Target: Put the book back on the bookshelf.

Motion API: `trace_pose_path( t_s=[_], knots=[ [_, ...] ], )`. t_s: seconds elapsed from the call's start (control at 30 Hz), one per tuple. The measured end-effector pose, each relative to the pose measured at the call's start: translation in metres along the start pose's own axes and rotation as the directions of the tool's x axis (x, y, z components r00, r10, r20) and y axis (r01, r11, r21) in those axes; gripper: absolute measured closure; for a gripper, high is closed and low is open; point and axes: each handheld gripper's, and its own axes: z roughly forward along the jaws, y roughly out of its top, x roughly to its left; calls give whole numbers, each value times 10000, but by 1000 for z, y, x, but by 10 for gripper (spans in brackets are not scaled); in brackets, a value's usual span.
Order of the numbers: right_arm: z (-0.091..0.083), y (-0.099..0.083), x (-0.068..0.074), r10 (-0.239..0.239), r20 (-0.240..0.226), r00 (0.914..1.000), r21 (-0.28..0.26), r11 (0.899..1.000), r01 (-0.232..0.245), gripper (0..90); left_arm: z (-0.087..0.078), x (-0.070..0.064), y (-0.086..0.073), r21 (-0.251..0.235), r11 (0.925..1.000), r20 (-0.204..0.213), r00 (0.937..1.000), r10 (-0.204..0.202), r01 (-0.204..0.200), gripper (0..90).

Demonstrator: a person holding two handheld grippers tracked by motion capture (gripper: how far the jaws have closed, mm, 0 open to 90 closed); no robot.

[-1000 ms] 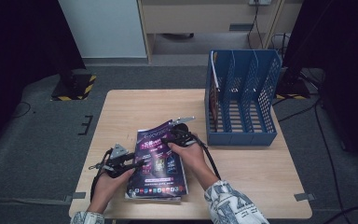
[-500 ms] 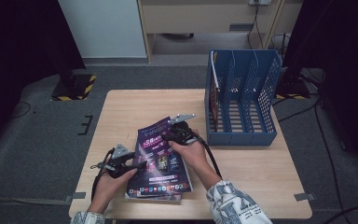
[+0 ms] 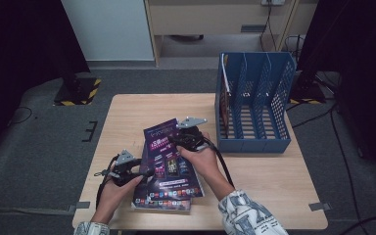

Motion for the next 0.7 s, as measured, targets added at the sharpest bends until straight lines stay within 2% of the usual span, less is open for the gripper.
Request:
trace_pose_path(
  t_s=[0.2, 0.37, 0.5, 0.6, 0.7],
  knots=[
    [-5, 3, 1, 10, -34, 10000, -336, 9994, -11, 791, 2, -1, 1, 43, 10000, 182, 9998, -14, 13, 200],
    [-12, 8, 3, -142, -148, 9998, -1009, 9948, 127, 797, 5, -3, 2, 56, 10000, 397, 9992, 64, -66, 190],
    [-14, 11, 4, -245, -269, 9993, -1276, 9916, 209, 799, 6, -5, 2, 92, 9999, 437, 9990, 66, -70, 191],
    [-16, 13, 6, -358, -390, 9986, -1447, 9890, 298, 802, 7, -5, 2, 54, 10000, 677, 9977, 29, -32, 209],
    [-18, 15, 9, -377, -488, 9981, -1646, 9859, 292, 804, 7, -5, 3, 44, 10000, 1087, 9941, -12, 8, 254]
  ],
)
